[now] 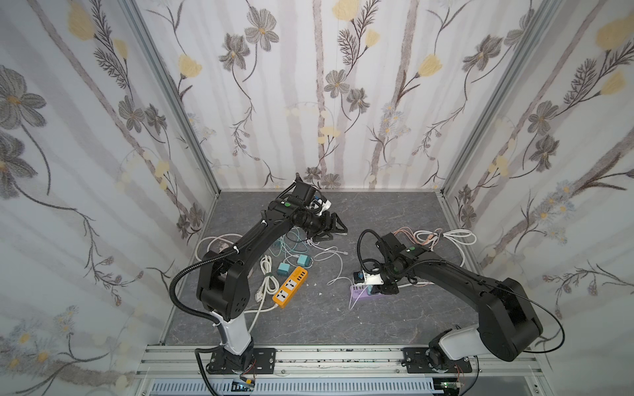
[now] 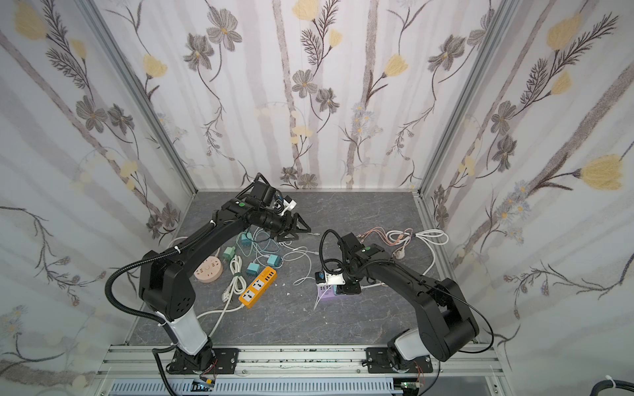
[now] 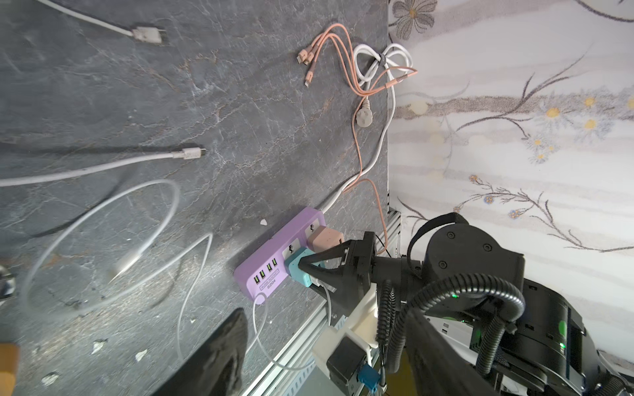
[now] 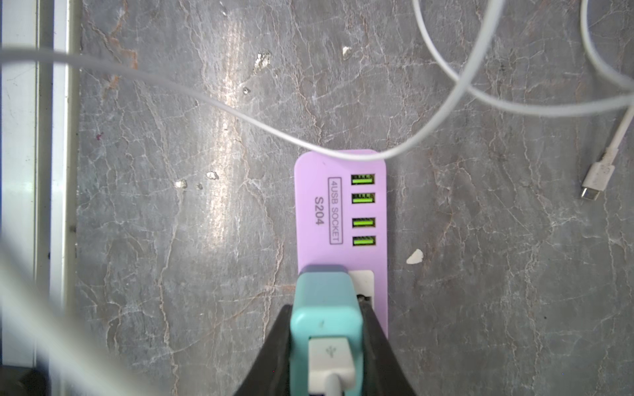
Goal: Insert the plug
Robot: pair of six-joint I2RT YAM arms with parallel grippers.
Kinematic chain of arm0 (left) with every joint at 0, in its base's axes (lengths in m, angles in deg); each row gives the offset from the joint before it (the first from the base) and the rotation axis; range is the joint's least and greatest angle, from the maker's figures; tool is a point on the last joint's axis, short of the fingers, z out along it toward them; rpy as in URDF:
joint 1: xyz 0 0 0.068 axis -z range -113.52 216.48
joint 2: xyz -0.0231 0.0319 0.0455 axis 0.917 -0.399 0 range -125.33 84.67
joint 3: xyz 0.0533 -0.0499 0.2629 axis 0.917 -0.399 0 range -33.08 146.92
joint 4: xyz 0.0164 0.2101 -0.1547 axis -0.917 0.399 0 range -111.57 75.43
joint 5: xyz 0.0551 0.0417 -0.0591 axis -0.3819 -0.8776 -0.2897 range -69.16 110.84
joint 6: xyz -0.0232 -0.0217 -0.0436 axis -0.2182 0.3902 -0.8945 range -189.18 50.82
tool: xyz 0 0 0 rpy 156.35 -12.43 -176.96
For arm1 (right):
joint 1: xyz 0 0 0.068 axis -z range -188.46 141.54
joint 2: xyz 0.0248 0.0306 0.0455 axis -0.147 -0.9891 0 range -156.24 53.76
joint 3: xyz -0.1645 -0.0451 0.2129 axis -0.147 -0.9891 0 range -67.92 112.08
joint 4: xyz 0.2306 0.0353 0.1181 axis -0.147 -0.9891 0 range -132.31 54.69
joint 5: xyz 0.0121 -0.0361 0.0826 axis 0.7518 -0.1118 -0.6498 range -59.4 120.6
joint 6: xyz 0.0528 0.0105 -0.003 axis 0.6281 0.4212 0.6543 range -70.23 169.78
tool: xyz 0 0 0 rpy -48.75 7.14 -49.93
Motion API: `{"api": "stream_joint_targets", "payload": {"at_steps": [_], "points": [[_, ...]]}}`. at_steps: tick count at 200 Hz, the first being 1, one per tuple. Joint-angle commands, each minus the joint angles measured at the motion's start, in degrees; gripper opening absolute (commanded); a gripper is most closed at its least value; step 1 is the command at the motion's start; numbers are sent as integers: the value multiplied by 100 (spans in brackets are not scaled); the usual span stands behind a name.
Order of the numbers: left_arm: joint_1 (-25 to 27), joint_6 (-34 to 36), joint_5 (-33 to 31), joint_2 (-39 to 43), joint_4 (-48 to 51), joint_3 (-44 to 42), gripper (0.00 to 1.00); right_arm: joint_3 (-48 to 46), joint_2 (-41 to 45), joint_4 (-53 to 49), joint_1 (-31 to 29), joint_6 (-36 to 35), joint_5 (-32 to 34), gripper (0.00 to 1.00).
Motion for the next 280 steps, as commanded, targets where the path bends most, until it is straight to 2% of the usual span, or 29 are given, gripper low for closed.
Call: {"api": "stream_joint_targets", "payload": {"at_steps": [1,37,57,93,137,216,263,271,280], "points": [[-73,19,-156,191,-413,-226,78,-138,-124,-45,17,65,325,32],[-129,5,-163,152,-400,-241,79,137,126,-239,9,333,132,54],[-138,9,-157,128,-439,-209,80,368,444,-336,-15,412,106,57],[-154,21,-127,84,-436,-166,81,681,442,-850,-18,297,317,58],[-164,13,-123,68,-448,-184,81,582,335,-823,-38,229,396,52],[-182,37,-123,37,-439,-249,81,10,232,-336,-215,197,916,19],[-191,34,-104,-32,-447,-227,81,-121,205,-253,-342,206,1211,16],[-189,48,-112,-27,-449,-235,82,-89,206,-263,-344,223,1215,18],[-191,97,-112,-25,-443,-249,82,-33,207,-330,-343,247,1173,26]]}}
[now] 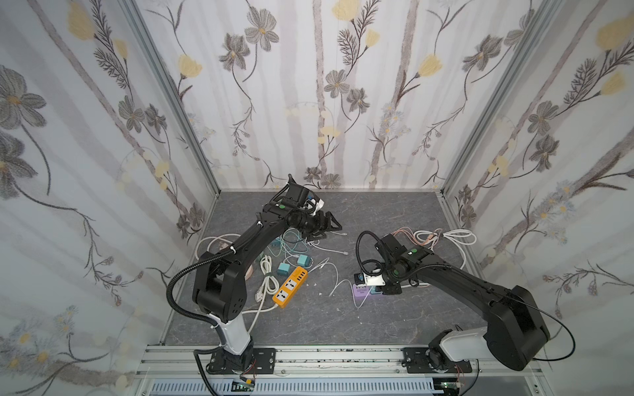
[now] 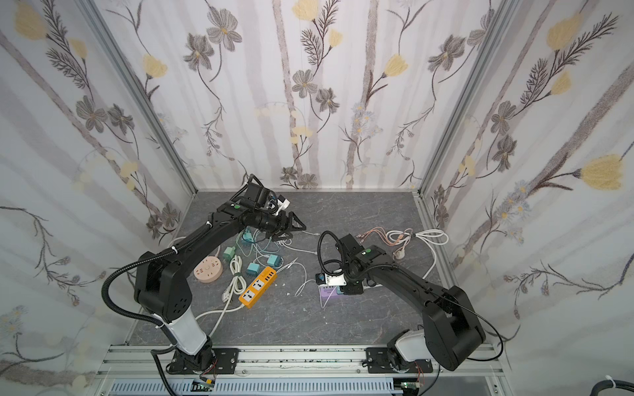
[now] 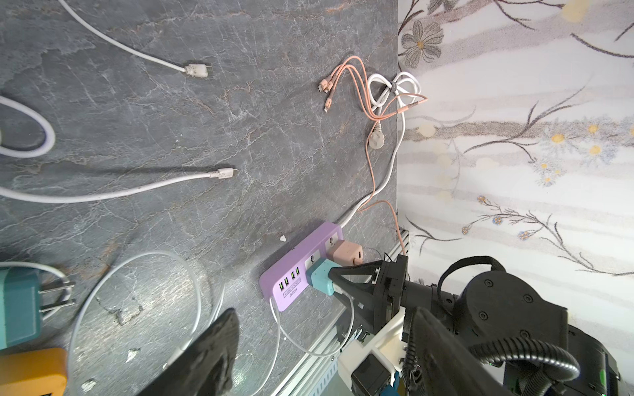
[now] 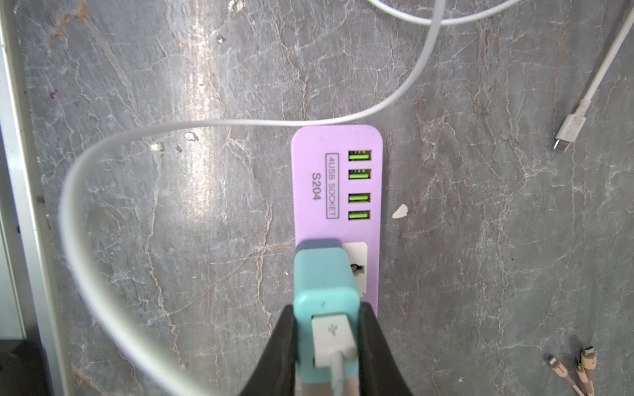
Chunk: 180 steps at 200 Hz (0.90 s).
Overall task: Insert the plug
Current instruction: 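Open the right gripper off the teal charger while the left carries the white cable away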
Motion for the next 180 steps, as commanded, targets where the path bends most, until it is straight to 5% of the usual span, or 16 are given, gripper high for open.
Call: {"api": "stream_joint_targets", "payload": {"at_steps": [1,28,80,85,89,92,129,180], "points": [[-5,103,31,-18,-106,-5,82,-76,-159,-94,-46,-42,205,28],[-5,437,-394,-4,255,113,84,122,152,-213,-46,211,-124,53],[-5,1502,-2163,163,1443,-25,87,208,1114,295,-46,1031,-447,70],[8,1564,-2214,196,1518,-109,87,40,1232,431,-39,1107,-465,77],[19,1616,-2235,226,1552,-184,87,-51,1325,537,-33,1169,-498,95],[33,1664,-2238,273,1569,-261,87,-101,1415,619,-31,1216,-512,99],[474,2451,-2392,822,1294,-1231,87,-628,2391,2047,38,2181,-565,99],[897,2737,-2865,598,557,-1589,70,-1423,3591,4216,100,4207,1077,99]]}}
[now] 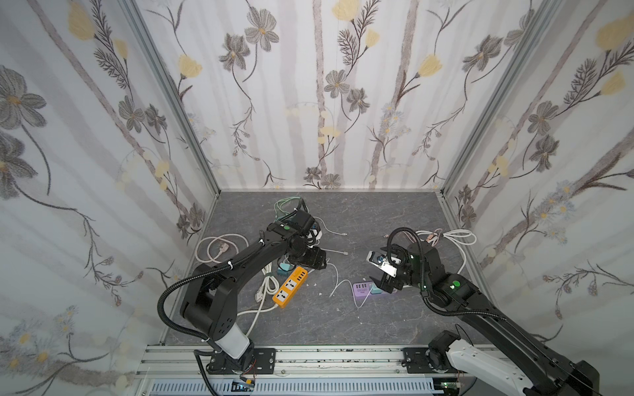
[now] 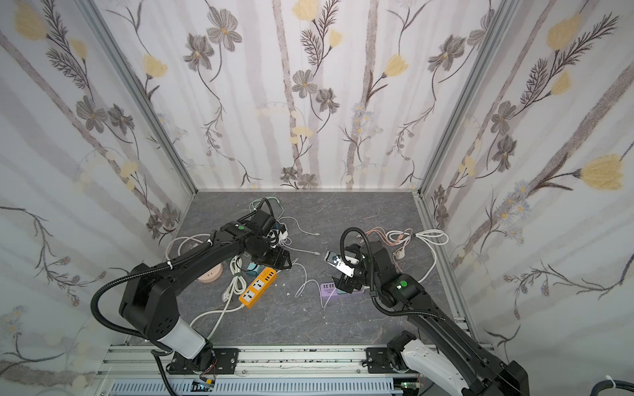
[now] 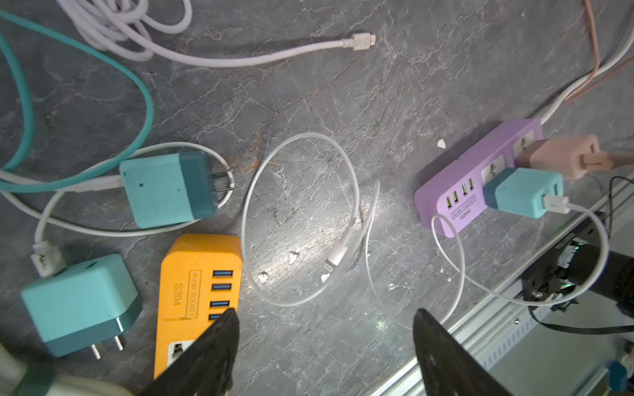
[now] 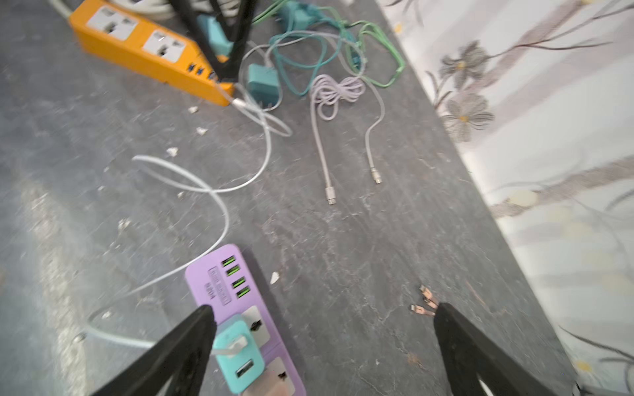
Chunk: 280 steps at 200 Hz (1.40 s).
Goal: Insert the plug
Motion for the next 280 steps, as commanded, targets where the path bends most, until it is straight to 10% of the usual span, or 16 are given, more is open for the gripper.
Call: {"api": "stream_joint_targets", "payload": {"at_steps": [1,81,200,280], "points": [[108,310,-476,-152,-441,-8,70,-210,388,1440,14,1417,855,99],[193,228,-649,-615,-393,475,0,179,593,-1331,407,5423,1201,99],[354,-1101,865,-1125,-3722,1871,0,-712,842,-1898,459,7087,-1164,57],[402,-2446,1337,-3726,-4957,3663,0,-1066,-844,-667,-1072,7277,-44,31]]}}
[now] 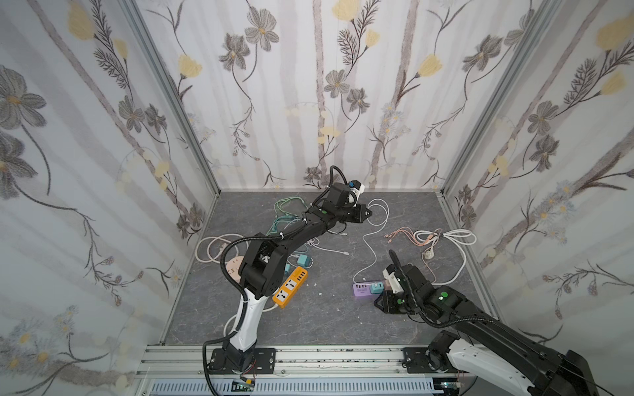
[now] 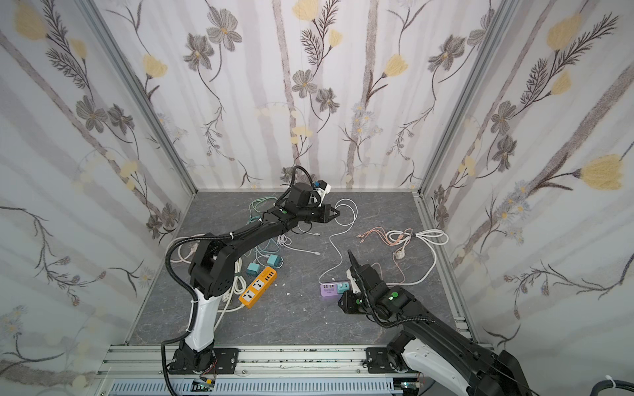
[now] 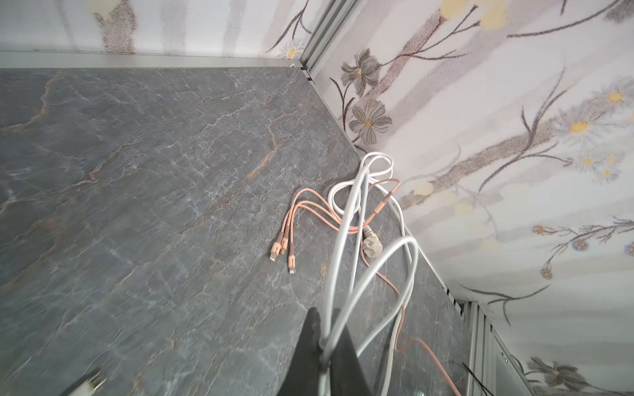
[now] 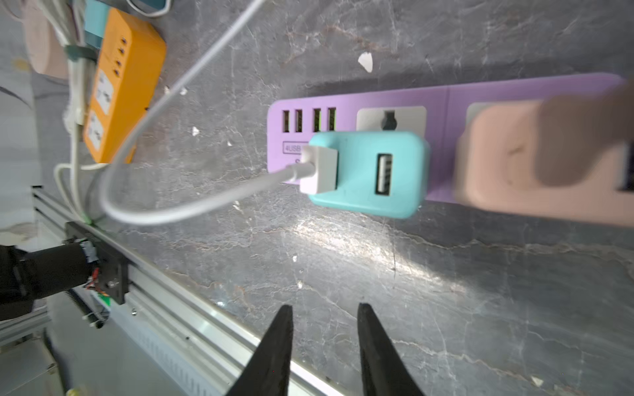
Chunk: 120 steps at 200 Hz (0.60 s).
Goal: Insert the plug
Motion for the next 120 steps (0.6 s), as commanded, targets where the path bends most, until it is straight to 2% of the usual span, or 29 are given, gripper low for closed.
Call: {"api": "stream_joint_targets", "payload": {"at_steps": [1,17,39,56,71,97,108,114,120], "points": [[-8,-586,299,-477,-478,347,0,10,-444,815,-260,97,515,31],[-4,-758,425,-732,-523,425,0,108,-928,992,-523,70,748,27],[-9,-780,474,-909,-485,411,0,115,-1425,1557,-594,133,1003,19],[4,-729,567,-1131,-298,543,7,80,-1667,1771,-612,125,1128,19],[6,-622,820,-1443,357,1009,9,52,-1764,1717,-612,88,1195,20],[88,-319,775,-1859,1167,1517,14,-111,-1801,1771,-550,412,1647,22],[125,-196,719,-1900,1351,1625,20,-148,-1803,1784,-438,515,1754,23],[131,-134,670,-1900,1419,1668,29,-149,-1809,1773,-369,536,1796,23],[140,-77,589,-1882,1492,1696,41,-149,-1824,1773,-349,559,1808,23]]}}
